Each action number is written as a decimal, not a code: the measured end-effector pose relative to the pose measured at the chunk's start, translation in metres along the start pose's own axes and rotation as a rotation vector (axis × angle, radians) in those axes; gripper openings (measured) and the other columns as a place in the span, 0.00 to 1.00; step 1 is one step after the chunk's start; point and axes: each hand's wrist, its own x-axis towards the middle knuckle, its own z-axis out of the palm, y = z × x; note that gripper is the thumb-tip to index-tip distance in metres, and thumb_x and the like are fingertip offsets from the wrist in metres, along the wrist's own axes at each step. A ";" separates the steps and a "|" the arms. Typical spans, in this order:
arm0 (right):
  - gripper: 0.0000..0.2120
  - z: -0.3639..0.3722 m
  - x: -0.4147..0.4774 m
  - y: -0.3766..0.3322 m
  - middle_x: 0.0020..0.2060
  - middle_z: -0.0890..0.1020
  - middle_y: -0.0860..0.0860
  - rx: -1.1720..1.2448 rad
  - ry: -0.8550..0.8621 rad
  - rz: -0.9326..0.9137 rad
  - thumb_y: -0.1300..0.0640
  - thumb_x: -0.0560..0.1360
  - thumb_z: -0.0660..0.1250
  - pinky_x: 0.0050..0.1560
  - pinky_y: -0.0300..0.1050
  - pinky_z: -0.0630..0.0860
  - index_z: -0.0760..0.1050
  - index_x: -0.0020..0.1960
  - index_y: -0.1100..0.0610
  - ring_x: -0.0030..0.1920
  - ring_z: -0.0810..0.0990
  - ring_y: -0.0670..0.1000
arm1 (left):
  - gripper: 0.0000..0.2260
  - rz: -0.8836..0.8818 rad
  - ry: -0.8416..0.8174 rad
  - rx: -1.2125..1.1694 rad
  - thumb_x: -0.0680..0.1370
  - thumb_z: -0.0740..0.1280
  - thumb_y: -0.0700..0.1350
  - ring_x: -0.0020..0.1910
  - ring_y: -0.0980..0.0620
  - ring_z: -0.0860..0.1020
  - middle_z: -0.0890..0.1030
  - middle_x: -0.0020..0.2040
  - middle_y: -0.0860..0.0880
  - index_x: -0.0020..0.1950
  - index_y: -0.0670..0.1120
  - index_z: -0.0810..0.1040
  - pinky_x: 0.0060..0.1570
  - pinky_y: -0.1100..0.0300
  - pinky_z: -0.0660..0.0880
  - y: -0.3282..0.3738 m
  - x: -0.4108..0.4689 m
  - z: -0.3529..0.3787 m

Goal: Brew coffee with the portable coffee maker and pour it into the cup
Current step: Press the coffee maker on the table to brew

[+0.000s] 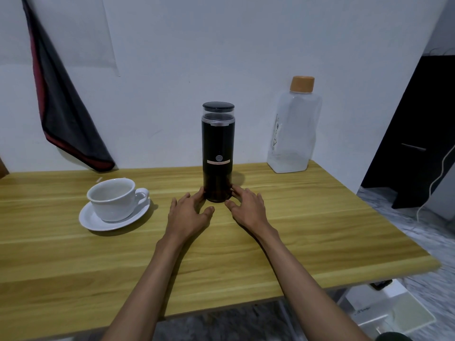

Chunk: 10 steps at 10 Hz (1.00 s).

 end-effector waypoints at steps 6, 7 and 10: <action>0.25 0.002 0.000 0.001 0.66 0.78 0.47 0.022 0.017 -0.003 0.50 0.80 0.65 0.78 0.58 0.48 0.65 0.76 0.47 0.75 0.64 0.52 | 0.31 -0.007 0.008 0.009 0.79 0.67 0.53 0.78 0.48 0.59 0.75 0.71 0.53 0.80 0.54 0.60 0.78 0.45 0.48 0.003 0.000 0.000; 0.25 0.002 0.000 0.001 0.66 0.78 0.47 0.017 0.019 -0.004 0.50 0.80 0.65 0.78 0.58 0.48 0.65 0.76 0.47 0.75 0.64 0.52 | 0.31 -0.006 0.006 0.011 0.78 0.67 0.54 0.78 0.48 0.59 0.75 0.71 0.53 0.80 0.55 0.60 0.78 0.44 0.48 0.002 0.000 0.000; 0.25 0.001 0.000 0.001 0.66 0.78 0.47 0.016 0.018 -0.009 0.50 0.80 0.64 0.78 0.58 0.48 0.65 0.76 0.47 0.75 0.64 0.52 | 0.31 -0.004 0.001 0.009 0.79 0.66 0.54 0.78 0.48 0.59 0.75 0.71 0.53 0.80 0.54 0.60 0.78 0.44 0.48 0.000 0.001 0.000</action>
